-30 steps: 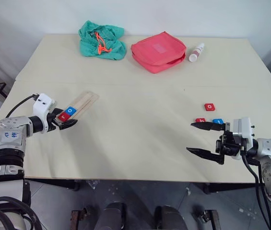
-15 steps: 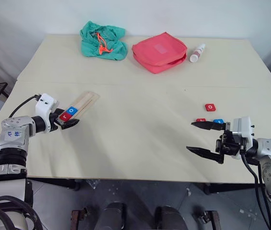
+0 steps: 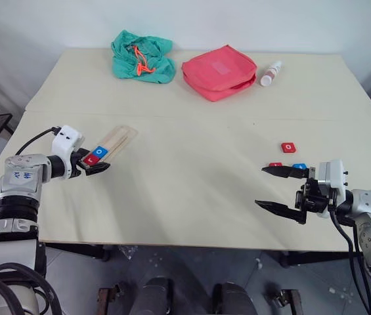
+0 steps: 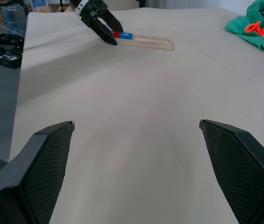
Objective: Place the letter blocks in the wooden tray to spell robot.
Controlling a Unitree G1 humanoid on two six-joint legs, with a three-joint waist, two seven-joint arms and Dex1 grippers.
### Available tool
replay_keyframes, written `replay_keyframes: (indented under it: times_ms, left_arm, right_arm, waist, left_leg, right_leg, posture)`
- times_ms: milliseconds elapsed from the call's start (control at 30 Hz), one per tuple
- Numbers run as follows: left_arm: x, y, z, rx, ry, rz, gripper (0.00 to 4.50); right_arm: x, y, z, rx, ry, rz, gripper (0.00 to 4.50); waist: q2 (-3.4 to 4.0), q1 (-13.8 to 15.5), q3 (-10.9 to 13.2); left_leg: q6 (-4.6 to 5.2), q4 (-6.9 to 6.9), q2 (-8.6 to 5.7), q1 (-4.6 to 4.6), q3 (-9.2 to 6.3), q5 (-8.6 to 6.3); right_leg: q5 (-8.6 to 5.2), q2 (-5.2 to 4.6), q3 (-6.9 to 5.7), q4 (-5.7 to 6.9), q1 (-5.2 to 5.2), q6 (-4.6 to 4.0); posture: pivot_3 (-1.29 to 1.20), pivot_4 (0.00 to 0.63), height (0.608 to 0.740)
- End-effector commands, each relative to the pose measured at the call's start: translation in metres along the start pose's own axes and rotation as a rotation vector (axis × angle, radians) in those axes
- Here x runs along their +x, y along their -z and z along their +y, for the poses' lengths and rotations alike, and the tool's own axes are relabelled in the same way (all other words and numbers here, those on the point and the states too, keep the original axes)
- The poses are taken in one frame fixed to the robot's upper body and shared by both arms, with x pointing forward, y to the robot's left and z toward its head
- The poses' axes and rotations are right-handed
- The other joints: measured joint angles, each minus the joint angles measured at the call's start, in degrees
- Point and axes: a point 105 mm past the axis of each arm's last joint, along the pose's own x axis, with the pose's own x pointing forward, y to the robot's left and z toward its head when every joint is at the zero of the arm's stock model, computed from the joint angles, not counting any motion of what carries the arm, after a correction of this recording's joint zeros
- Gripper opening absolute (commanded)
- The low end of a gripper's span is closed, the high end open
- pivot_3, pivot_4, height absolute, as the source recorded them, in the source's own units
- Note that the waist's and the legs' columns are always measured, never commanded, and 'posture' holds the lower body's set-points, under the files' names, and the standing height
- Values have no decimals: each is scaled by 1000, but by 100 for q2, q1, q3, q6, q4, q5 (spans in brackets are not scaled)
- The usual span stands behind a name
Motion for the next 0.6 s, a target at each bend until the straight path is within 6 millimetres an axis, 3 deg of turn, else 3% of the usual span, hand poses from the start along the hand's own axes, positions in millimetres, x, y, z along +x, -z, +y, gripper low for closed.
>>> replay_keyframes:
  times_ms: [33,300,467,600]
  left_arm:
    - [8,35,-8,-36,15,147,3394]
    - [7,14,-14,41,51,-16,3387]
    - [6,-10,-36,159,165,-142,3387]
    - [16,-24,-66,280,307,-148,3387]
  right_arm:
    - [-1,-9,-2,-40,0,-1,4500]
    - [-1,-9,-5,-45,4,4,4500]
    - [-3,-10,-7,-48,7,8,4500]
    - [-10,-6,-6,-44,-17,50,4500]
  waist:
    - [9,-1,-5]
    - [24,-8,-14]
    - [23,-5,-14]
    - [17,0,-10]
  left_leg:
    - [0,0,0,0,0,0]
    - [0,0,0,2,2,0]
    - [0,0,0,-3,-2,0]
    - [0,1,-1,-10,-3,0]
  right_leg:
    - [0,0,0,0,0,0]
    - [0,0,2,0,0,0]
    - [0,0,0,-2,-1,0]
    - [0,0,-1,-4,-2,0]
  posture:
    - [0,150,740]
    - [0,150,740]
    - [0,150,740]
    - [0,150,740]
